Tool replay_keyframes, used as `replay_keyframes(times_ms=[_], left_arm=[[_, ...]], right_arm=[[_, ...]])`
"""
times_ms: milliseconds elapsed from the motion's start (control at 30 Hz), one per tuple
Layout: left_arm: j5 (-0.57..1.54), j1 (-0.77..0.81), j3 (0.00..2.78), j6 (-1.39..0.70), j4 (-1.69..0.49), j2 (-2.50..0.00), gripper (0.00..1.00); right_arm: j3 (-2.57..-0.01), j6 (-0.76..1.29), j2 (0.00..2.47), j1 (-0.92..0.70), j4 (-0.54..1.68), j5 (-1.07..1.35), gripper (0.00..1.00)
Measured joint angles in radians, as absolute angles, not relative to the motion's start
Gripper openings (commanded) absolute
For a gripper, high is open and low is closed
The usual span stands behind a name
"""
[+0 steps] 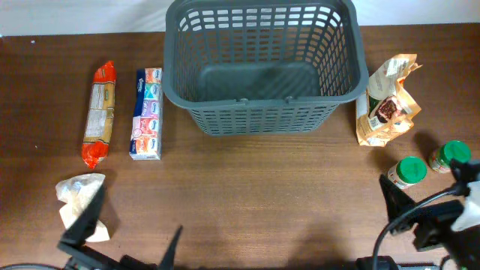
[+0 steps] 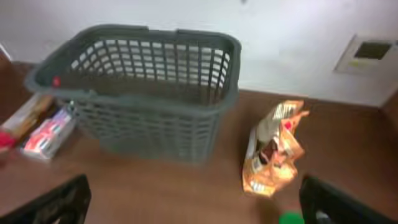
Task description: Pack container
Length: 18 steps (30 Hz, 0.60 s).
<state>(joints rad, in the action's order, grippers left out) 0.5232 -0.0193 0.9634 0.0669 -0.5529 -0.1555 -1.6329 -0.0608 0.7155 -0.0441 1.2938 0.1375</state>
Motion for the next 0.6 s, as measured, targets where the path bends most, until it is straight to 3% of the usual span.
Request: replay_keyframes(times_ms=[167,400,600], left_arm=[[0.614,-0.019,1.08,0.091,-0.846,-0.29,0.99],[0.552,-0.019,1.502,0.207,-1.375,-0.749,0.99],[0.555,-0.019,1.807,0.252,-1.453,-1.003,0.99]], right_arm=[[-1.818,-0.064,0.808,-0.044,1.399,0.132,0.99],[-2.114,-0.045,0.953,-0.044,1.531,0.053,0.99],[-2.263,-0.029,1.072,-0.044,1.613,0.041,0.99]])
